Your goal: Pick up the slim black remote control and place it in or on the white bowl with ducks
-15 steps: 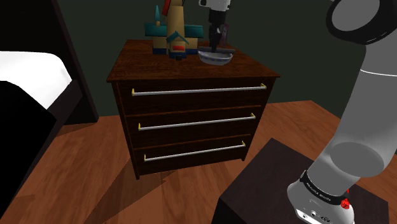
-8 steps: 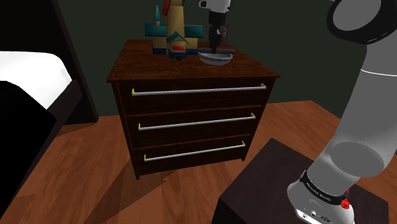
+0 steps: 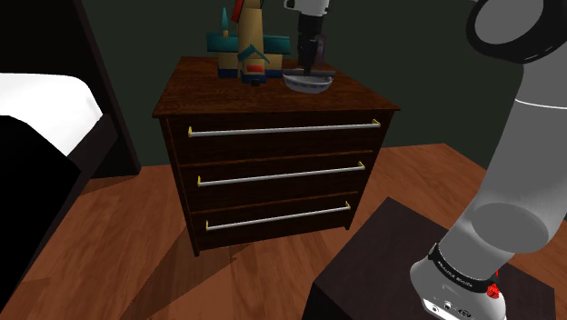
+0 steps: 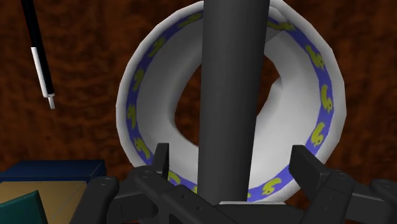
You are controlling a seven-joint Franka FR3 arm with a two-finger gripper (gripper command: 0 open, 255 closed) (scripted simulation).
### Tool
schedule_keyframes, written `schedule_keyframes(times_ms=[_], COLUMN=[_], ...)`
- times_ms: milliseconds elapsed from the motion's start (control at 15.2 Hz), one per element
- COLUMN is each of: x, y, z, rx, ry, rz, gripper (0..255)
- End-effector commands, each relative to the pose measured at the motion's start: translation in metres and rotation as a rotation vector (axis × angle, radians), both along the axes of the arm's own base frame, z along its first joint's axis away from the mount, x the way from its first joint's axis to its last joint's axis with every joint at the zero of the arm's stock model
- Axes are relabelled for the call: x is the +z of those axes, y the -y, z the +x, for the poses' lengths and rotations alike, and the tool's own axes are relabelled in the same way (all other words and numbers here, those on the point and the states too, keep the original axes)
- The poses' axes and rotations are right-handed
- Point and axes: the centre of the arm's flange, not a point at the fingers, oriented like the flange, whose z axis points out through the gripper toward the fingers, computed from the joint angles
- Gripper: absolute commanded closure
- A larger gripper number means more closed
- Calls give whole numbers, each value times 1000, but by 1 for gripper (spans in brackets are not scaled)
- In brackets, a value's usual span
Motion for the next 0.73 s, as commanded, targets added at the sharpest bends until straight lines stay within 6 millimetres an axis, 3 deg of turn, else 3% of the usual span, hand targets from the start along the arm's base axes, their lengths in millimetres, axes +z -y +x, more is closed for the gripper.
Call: schedule_keyframes(times_ms=[0,132,660], x=[20,44,44], y=[0,-1,-1], z=[-2,-3,-3], rx=[0,0,0], ry=[0,0,0], rz=[0,0,0], gripper=[0,0,0])
